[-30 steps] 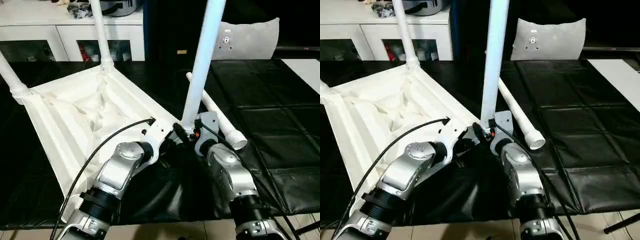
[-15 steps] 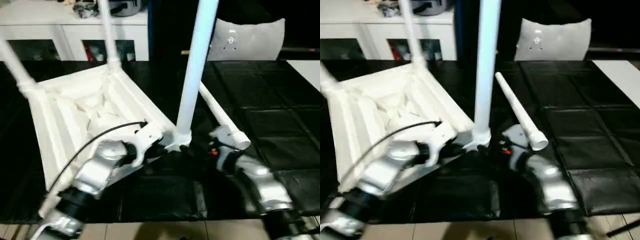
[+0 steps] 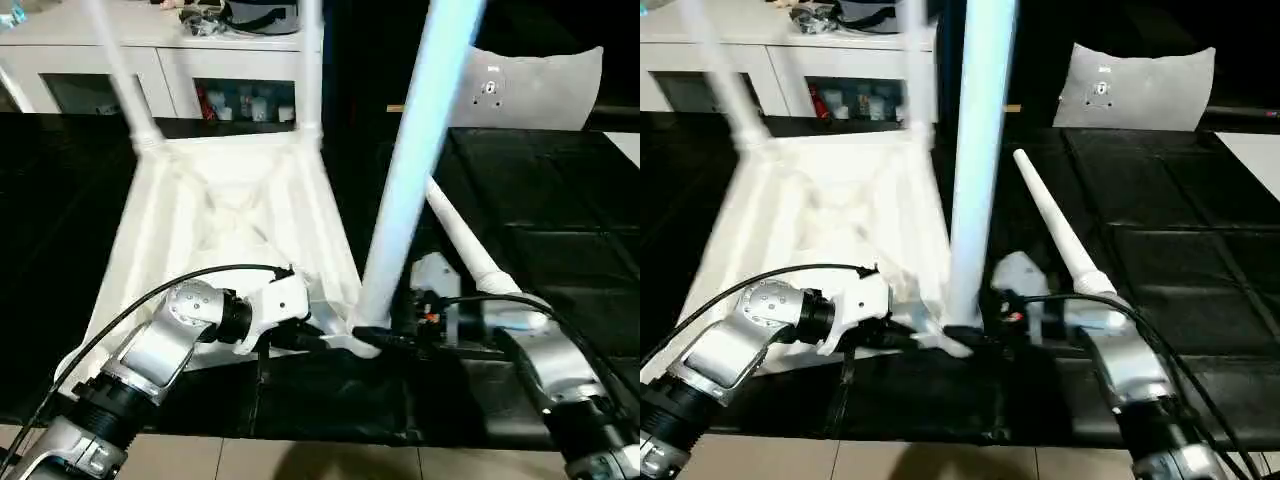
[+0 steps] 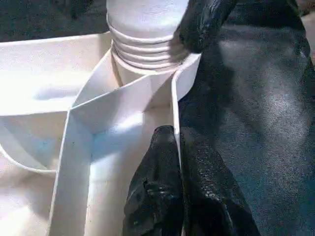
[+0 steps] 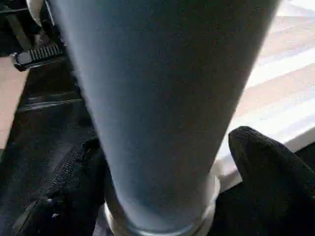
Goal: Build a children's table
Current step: Rotate leg to tighten
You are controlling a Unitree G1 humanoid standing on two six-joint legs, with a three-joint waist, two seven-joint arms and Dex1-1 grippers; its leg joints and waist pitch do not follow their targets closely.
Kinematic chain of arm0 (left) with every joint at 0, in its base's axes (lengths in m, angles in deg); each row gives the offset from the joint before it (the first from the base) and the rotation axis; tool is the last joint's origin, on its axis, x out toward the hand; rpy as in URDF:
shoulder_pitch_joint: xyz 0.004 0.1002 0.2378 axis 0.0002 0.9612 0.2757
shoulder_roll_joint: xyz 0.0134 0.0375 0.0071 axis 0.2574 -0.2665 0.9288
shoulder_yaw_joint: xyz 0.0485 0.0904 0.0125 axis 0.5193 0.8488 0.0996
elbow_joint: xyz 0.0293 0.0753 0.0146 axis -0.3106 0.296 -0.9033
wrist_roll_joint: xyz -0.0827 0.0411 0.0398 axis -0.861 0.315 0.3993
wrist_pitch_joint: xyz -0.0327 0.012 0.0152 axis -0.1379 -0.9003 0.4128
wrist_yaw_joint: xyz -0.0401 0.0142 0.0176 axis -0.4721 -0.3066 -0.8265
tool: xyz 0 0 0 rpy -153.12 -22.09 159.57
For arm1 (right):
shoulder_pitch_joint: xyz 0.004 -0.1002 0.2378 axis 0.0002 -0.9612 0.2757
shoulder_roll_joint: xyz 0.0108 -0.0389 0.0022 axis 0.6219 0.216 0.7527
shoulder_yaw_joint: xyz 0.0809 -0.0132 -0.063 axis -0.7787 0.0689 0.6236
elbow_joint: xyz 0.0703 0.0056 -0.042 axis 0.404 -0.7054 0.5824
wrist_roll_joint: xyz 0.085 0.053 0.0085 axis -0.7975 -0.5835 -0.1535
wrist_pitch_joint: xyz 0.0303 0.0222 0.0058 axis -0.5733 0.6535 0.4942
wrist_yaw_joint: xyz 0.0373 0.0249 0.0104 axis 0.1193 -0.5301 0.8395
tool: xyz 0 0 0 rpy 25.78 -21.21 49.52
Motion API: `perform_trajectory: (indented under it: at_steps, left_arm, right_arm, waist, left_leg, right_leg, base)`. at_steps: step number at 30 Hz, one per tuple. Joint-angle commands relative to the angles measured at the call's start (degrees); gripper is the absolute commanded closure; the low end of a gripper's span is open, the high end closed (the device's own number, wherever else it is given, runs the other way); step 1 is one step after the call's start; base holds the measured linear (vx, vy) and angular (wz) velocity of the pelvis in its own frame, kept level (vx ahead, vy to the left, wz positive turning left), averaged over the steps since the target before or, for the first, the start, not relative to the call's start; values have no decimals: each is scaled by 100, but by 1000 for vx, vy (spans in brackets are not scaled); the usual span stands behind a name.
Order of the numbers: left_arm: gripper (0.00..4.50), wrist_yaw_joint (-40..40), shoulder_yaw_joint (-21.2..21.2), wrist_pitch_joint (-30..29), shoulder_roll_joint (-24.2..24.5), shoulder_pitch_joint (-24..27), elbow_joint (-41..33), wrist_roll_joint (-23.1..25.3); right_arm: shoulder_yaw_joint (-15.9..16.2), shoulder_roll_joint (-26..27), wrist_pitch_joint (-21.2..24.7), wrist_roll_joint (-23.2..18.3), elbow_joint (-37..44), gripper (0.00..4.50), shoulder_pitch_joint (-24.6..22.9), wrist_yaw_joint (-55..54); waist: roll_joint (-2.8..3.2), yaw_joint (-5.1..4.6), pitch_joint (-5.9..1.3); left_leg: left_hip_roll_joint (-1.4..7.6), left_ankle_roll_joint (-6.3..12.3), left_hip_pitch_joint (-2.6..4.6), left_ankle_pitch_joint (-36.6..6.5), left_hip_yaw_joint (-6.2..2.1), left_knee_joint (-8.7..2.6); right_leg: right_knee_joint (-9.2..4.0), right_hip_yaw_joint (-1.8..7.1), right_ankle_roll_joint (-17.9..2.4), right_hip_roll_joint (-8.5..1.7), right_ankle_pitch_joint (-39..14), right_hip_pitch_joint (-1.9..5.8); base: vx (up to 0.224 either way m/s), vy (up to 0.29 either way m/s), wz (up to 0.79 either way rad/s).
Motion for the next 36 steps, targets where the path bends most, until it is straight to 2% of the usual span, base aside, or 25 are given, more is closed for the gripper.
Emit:
perform_trajectory:
  at_steps: [1, 3, 4, 9, 12, 16, 17, 18, 20, 23, 24, 25, 27, 28, 29, 30, 33, 34, 35, 36]
  left_arm:
    - [450, -309, 271, 93, 51, 34, -10, 105]
    - [450, -320, 276, 107, 75, 43, -13, 104]
    - [450, -322, 276, 112, 80, 45, -11, 105]
    - [450, -283, 270, 181, 92, 42, 39, 137]
    - [450, -269, 259, 187, 100, 53, 40, 135]
    - [450, -251, 247, 159, 105, 66, 29, 127]
    - [450, -210, 230, 122, 86, 71, 25, 122]
    - [450, -168, 208, 80, 69, 75, 22, 115]
    - [450, 47, 76, -154, -54, 80, -17, 38]
    - [450, 401, -81, -493, -247, 52, -54, -8]
    - [450, 462, -107, -551, -279, 46, -62, -12]
    - [450, 1202, -403, -1019, -687, -34, -55, -26]
    - [450, 1570, -542, -1226, -893, -79, -33, -19]
    - [450, 1829, -629, -1366, -1045, -116, 2, -1]
    - [450, 2095, -707, -1488, -1198, -153, 42, 31]
    - [450, 2451, -809, -1598, -1401, -199, 100, 83]
    - [450, 3295, -1064, -1737, -1962, -349, 297, 161]
    - [450, 3584, -1151, -1734, -2174, -411, 363, 166]
    - [450, 3688, -1183, -1738, -2262, -441, 387, 168]
    - [450, 3731, -1163, -1743, -2330, -458, 381, 186]
  right_arm:
    - [51, -13, 127, -80, -67, 80, 136, 107]
    - [82, -13, 177, -101, -61, 88, 144, 171]
    - [85, -12, 197, -104, -63, 114, 149, 194]
    - [81, -10, 198, -116, -140, 136, 176, 239]
    - [73, 0, 219, -134, -132, 167, 158, 261]
    - [104, 19, 265, -162, -62, 177, 87, 273]
    - [113, 29, 287, -175, -26, 178, 58, 267]
    - [117, 41, 305, -189, 7, 178, 36, 256]
    - [80, 199, 511, -304, 184, 180, -63, 70]
    - [50, 436, 752, -278, 293, 180, -135, -380]
    - [43, 480, 795, -262, 298, 180, -142, -475]
    - [27, 958, 842, 5, 245, 180, -190, -1388]
    - [27, 1190, 851, 127, 189, 180, -197, -1812]
    - [34, 1337, 859, 188, 130, 180, -188, -2048]
    - [19, 1488, 896, 247, 68, 180, -171, -2293]
    - [-20, 1672, 944, 300, -22, 180, -144, -2597]
    - [-227, 2126, 1038, 403, -294, 180, 5, -3490]
    - [-322, 2266, 1081, 472, -405, 180, 83, -3878]
    - [-362, 2324, 1099, 516, -455, 180, 119, -4046]
    - [-319, 2330, 1008, 654, -507, 180, 151, -4177]
  waist:
    - [-14, -34, -350]
    - [-17, -34, -351]
    - [-21, -37, -349]
    - [-6, -33, -353]
    - [-7, -32, -354]
    - [-7, -27, -358]
    - [-55, -37, -359]
    - [-23, -28, -356]
    - [-47, -36, -350]
    - [-42, -42, -328]
    - [-52, -64, -312]
    - [6, -118, -264]
    - [-9, -160, -265]
    - [-13, -208, -270]
    - [-18, -234, -263]
    - [-8, -321, -266]
    - [-7, -417, -282]
    - [13, -469, -304]
    - [8, -475, -329]
    - [7, -477, -339]
  left_leg:
    - [237, 378, -46, -778, 7, -429]
    - [240, 386, -49, -748, 5, -429]
    - [240, 385, -50, -736, 7, -430]
    - [234, 383, -50, -704, 11, -422]
    - [235, 353, -46, -734, 9, -426]
    - [232, 354, -50, -698, 11, -421]
    - [233, 365, -55, -684, 16, -421]
    - [237, 368, -48, -671, 14, -421]
    - [239, 359, -45, -680, 24, -423]
    - [230, 300, -46, -772, 18, -439]
    - [211, 266, -47, -918, 17, -447]
    - [203, 149, -5, -1252, 27, -453]
    - [158, 59, 31, -1450, -6, -430]
    - [133, 50, 0, -1505, -29, -433]
    - [129, 57, -15, -1539, -39, -435]
    - [113, 87, 10, -1691, -49, -412]
    - [94, 149, -15, -1721, -69, -402]
    - [114, 184, -41, -1659, -84, -421]
    - [134, 222, -72, -1568, -98, -436]
    - [153, 268, -70, -1490, -86, -441]
  right_leg:
    - [-348, 265, -1149, -420, -1879, 351]
    - [-341, 264, -1152, -416, -1835, 352]
    - [-342, 262, -1149, -417, -1830, 351]
    - [-343, 261, -1147, -416, -1833, 350]
    - [-345, 260, -1127, -414, -1880, 351]
    - [-343, 260, -1130, -415, -1843, 355]
    - [-343, 261, -1127, -410, -1836, 357]
    - [-339, 262, -1133, -416, -1840, 349]
    - [-346, 269, -1122, -410, -1858, 345]
    - [-369, 257, -1038, -406, -2120, 340]
    - [-405, 249, -925, -405, -2449, 338]
    - [-498, 236, -734, -396, -3034, 274]
    - [-558, 173, -555, -402, -3497, 262]
    - [-594, 142, -367, -401, -3744, 282]
    - [-615, 130, -300, -396, -3818, 281]
    - [-660, 97, -230, -380, -3910, 235]
    - [-707, 47, -185, -384, -3905, 256]
    - [-688, 47, -261, -387, -3660, 285]
    - [-656, 54, -339, -391, -3363, 315]
    - [-618, 76, -466, -396, -3047, 303]
  base:
    - [0, 0, 0]
    - [0, 0, 0]
    - [0, 0, 0]
    - [0, 0, 0]
    - [0, 0, 0]
    - [0, 0, 0]
    - [0, 0, 0]
    - [0, 0, 0]
    - [0, 0, 0]
    - [0, 0, 0]
    - [0, 0, 0]
    - [0, 0, 0]
    - [0, 0, 0]
    - [0, 0, 0]
    - [0, 0, 0]
    - [0, 0, 0]
    - [0, 0, 0]
    - [0, 0, 0]
    - [0, 0, 0]
    - [0, 0, 0]
